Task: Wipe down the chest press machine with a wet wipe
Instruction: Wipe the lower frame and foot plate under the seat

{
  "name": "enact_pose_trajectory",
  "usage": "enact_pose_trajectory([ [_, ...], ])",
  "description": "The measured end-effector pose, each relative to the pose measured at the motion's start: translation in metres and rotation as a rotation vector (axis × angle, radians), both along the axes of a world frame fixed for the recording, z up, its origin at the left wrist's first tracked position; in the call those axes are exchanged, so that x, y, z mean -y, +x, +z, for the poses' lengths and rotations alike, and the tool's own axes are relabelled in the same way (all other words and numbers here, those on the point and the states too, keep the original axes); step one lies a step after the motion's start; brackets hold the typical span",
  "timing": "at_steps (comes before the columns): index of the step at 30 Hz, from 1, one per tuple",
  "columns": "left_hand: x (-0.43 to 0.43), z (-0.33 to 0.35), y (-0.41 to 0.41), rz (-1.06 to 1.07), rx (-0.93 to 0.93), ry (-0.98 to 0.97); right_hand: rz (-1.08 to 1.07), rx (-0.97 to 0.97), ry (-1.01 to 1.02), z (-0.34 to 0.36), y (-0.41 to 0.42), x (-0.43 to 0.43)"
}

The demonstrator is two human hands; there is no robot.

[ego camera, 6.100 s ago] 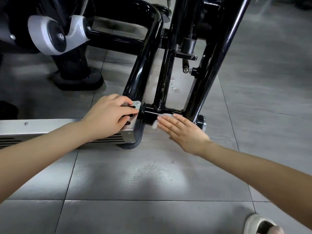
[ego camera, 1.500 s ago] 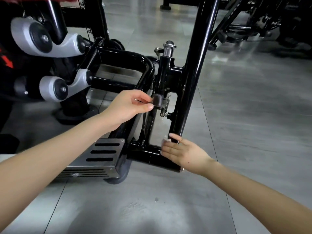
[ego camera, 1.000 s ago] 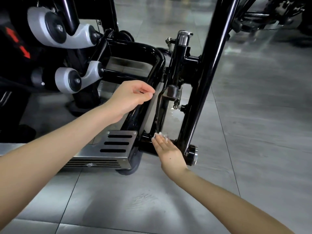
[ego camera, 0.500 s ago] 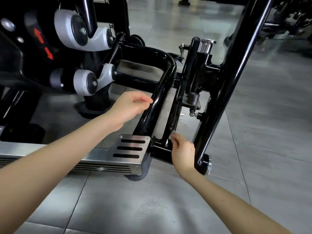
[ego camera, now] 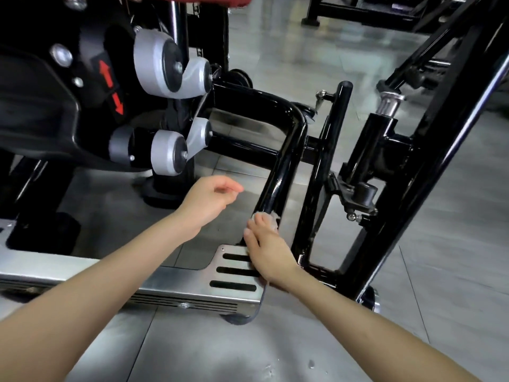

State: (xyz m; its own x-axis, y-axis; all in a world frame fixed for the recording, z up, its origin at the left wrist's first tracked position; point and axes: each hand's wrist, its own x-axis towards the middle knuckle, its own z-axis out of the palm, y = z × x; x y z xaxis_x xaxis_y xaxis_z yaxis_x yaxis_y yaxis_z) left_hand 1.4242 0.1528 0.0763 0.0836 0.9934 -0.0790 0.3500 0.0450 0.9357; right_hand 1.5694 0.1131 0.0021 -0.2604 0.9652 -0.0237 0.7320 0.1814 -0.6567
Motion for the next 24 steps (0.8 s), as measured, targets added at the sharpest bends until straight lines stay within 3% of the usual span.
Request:
enact_pose_trajectory([
  [2, -0.006, -0.006, -0.004, 0.009, 0.004, 0.004, -0.05, 0.14, 0.075, -0.009, 0.0, -0.039],
  [6, -0.015, -0.017, -0.007, 0.009, 0.017, 0.022, -0.256, 0.294, -0.028, -0.012, 0.011, -0.101],
  [10, -0.023, -0.029, -0.01, 0.011, 0.039, 0.032, -0.033, 0.348, 0.031, -0.01, -0.002, -0.039],
  [13, -0.03, -0.039, -0.01, 0.03, 0.082, 0.018, 0.152, 0.42, -0.053, -0.006, -0.001, -0.023],
  [17, -0.044, -0.05, -0.009, 0.093, 0.065, -0.018, -0.076, 0.527, -0.111, 0.002, -0.007, -0.099],
  [20, -0.045, -0.063, -0.003, 0.097, -0.005, -0.173, -0.332, 0.514, -0.112, -0.001, -0.009, -0.148],
  [24, -0.027, -0.079, 0.009, -0.04, -0.005, -0.306, -0.547, 0.346, -0.07, -0.005, 0.009, -0.188],
])
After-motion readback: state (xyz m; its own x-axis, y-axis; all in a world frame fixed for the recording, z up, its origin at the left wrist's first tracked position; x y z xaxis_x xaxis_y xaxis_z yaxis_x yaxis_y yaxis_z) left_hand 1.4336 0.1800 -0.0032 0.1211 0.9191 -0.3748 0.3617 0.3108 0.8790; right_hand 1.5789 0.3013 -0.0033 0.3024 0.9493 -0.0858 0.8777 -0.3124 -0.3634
